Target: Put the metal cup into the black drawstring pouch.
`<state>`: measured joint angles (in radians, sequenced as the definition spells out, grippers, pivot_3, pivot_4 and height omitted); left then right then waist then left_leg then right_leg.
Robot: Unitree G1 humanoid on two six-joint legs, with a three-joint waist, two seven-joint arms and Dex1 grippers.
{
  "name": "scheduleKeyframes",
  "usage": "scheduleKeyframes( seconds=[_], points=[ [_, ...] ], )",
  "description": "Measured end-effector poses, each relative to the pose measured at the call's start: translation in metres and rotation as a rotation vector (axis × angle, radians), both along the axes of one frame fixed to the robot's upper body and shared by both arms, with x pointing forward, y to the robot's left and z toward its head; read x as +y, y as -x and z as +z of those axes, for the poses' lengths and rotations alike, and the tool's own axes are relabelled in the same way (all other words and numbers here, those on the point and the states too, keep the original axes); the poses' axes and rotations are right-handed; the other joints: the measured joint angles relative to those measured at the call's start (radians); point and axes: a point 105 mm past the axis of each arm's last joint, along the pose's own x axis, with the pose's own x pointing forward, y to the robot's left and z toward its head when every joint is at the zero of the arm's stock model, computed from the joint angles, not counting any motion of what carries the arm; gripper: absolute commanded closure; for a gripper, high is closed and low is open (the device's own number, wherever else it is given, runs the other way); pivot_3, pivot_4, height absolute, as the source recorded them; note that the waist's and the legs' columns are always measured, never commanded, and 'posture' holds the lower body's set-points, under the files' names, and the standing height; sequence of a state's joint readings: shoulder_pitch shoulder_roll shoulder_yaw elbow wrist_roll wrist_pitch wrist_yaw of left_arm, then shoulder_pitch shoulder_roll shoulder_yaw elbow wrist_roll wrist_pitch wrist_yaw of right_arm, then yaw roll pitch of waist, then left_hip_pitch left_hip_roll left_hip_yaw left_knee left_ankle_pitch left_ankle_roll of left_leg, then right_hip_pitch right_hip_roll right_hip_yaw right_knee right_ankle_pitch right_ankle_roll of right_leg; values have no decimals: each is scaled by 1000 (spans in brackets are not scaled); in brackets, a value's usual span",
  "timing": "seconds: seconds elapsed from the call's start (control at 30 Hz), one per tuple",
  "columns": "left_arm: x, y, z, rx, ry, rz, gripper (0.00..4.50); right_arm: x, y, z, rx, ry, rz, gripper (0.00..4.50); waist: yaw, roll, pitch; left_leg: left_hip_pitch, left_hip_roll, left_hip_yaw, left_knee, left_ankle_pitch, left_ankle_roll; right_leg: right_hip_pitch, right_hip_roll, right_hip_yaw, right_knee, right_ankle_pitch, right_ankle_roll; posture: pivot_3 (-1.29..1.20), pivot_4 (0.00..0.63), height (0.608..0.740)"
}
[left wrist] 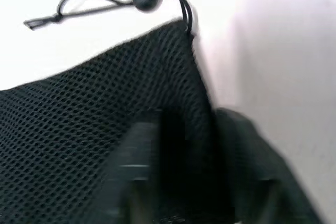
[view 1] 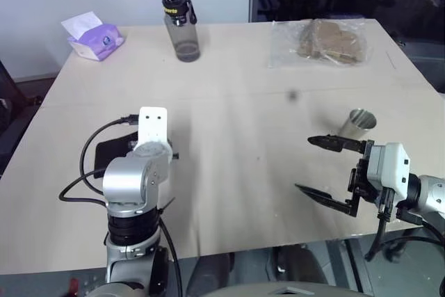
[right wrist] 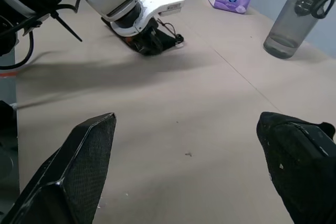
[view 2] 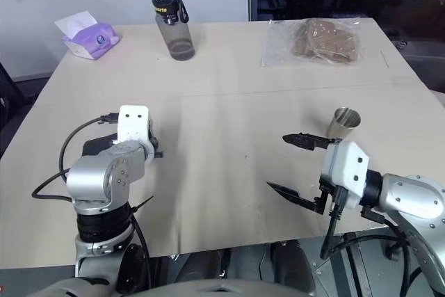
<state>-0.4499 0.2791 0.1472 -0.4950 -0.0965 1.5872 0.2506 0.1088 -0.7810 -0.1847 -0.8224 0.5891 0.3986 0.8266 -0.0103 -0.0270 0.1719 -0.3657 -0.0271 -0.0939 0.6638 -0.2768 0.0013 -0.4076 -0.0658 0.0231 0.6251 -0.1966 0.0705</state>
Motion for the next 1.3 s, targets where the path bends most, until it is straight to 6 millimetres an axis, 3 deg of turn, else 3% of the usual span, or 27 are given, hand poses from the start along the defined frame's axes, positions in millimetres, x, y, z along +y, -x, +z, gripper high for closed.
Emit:
scheduleKeyframes(
  seconds=[0.17,0.3,0.4,0.53,0.67,0.77,0.83,0.93,1.0,1.1,1.3],
  points=[
    [7,-1,-2,7,-41,-78,4470,-2,-3,-1,8,-8,-34,0,0,0,0,-1,0,0,0,0,0,-2,0,0,0,0,0,0,150,740],
    [5,-6,5,-31,-115,-266,4470,-3,-5,-3,17,-28,-76,0,1,0,0,-3,0,1,0,0,0,-3,-1,0,0,0,-1,0,150,740],
    [-16,-8,10,-80,-181,-556,4470,-4,-6,-4,21,-47,-109,0,3,1,1,-5,0,2,0,0,0,-6,-2,1,0,0,-1,0,150,740],
    [-58,4,18,-172,-234,-986,4470,-4,-6,-4,9,-52,-142,0,8,2,1,-7,1,4,-1,0,0,-6,-4,1,-2,-2,-5,0,150,740],
    [-66,10,19,-218,-269,-1205,4470,-4,-3,-6,15,-50,-154,0,9,3,1,-7,1,4,-1,0,0,-6,-4,0,-2,-2,-5,0,150,740],
    [-68,16,8,-191,-153,-1346,3694,-3,-2,-7,15,-47,-161,0,9,3,1,-7,0,4,-1,-1,1,-6,-4,0,-2,-2,-5,0,150,740],
    [-58,15,1,-150,-45,-1328,2759,-4,-1,-8,20,-46,-168,0,6,3,1,-7,0,4,-1,-1,1,-6,-3,0,-2,-2,-4,0,150,740],
    [-47,8,8,-174,-12,-1261,1347,-4,-2,-10,23,-47,-184,0,2,3,2,-7,0,4,-1,-1,1,-6,-3,-1,-2,0,0,0,150,740],
    [-45,5,14,-197,36,-1184,1347,-4,-2,-12,19,-45,-190,0,1,3,2,-7,0,3,-1,-1,2,-6,-3,-1,-2,0,0,0,150,740],
    [-40,9,6,-147,79,-1091,1347,-1,-1,-15,25,-50,-189,0,-3,3,2,-6,0,3,-1,-1,2,-6,-3,-1,-2,0,0,0,150,740],
    [-49,11,3,-125,32,-1100,1347,6,-1,-19,20,-69,-200,0,0,3,2,-6,0,3,-1,-1,2,-6,-3,-1,-1,0,0,0,150,740]
  ],
)
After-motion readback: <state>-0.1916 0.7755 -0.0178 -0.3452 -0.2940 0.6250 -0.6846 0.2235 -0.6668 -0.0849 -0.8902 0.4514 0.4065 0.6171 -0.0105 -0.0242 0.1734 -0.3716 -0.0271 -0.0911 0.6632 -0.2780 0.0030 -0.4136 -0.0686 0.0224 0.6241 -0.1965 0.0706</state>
